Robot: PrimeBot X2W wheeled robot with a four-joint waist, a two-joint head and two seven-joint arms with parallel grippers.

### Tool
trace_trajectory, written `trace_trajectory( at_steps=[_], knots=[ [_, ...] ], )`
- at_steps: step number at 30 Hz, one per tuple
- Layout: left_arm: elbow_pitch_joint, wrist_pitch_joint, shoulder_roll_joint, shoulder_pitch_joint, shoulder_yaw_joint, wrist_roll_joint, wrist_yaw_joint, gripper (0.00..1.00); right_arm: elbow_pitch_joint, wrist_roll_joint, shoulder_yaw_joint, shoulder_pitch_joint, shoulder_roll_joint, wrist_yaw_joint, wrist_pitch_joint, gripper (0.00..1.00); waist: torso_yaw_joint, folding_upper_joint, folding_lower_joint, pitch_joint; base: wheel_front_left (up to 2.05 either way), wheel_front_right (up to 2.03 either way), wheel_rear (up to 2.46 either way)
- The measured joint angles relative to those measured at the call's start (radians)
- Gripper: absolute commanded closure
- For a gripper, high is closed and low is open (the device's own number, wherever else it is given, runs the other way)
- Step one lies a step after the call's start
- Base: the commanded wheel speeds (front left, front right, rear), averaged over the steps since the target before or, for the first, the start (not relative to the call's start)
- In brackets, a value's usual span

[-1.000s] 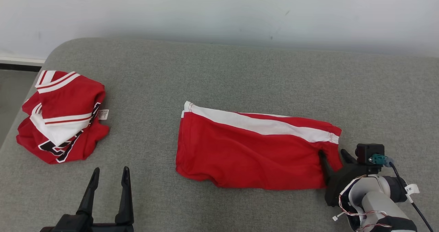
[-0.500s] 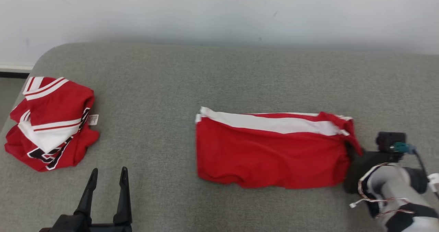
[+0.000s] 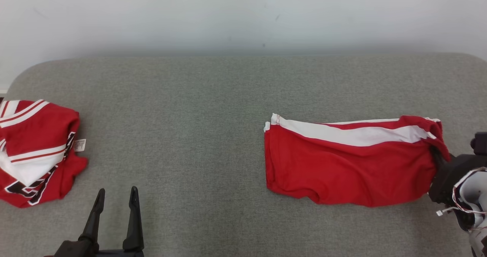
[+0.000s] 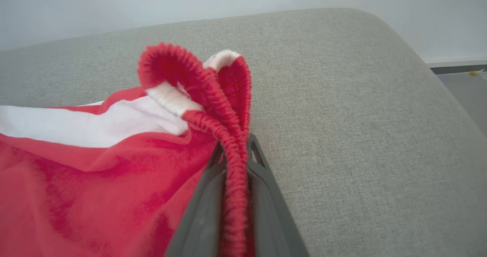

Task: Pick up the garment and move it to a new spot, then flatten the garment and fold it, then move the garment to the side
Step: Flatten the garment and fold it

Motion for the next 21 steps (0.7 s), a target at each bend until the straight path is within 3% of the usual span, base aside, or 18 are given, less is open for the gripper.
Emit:
trace_trajectory(
  at_steps=[6,10,15,21],
  knots=[
    [0.004,0.000,0.000,0.003,-0.005,-0.001,0.003,0.00,-0.135,0.099,0.056,-0.008,-0.002,0.000,0.112,1.00,-0.030,0.0000,0.0000,-0.002,0.00,0.00,0.00],
    [0.004,0.000,0.000,0.002,-0.007,-0.001,0.004,0.00,-0.242,0.237,0.051,-0.018,0.024,0.000,0.240,1.00,-0.043,0.0001,-0.0001,-0.009,0.00,0.00,0.00],
    [0.006,0.000,0.000,0.003,-0.017,-0.006,0.005,0.00,-0.292,0.358,0.015,-0.019,0.086,0.000,0.358,1.00,-0.040,0.0000,-0.0002,-0.010,0.00,0.00,0.00],
    [0.007,0.000,0.000,0.002,-0.031,-0.013,0.013,0.00,-0.290,0.383,-0.007,-0.042,0.171,0.000,0.424,1.00,-0.018,0.0000,-0.0001,-0.003,0.00,0.00,0.00]
  ],
)
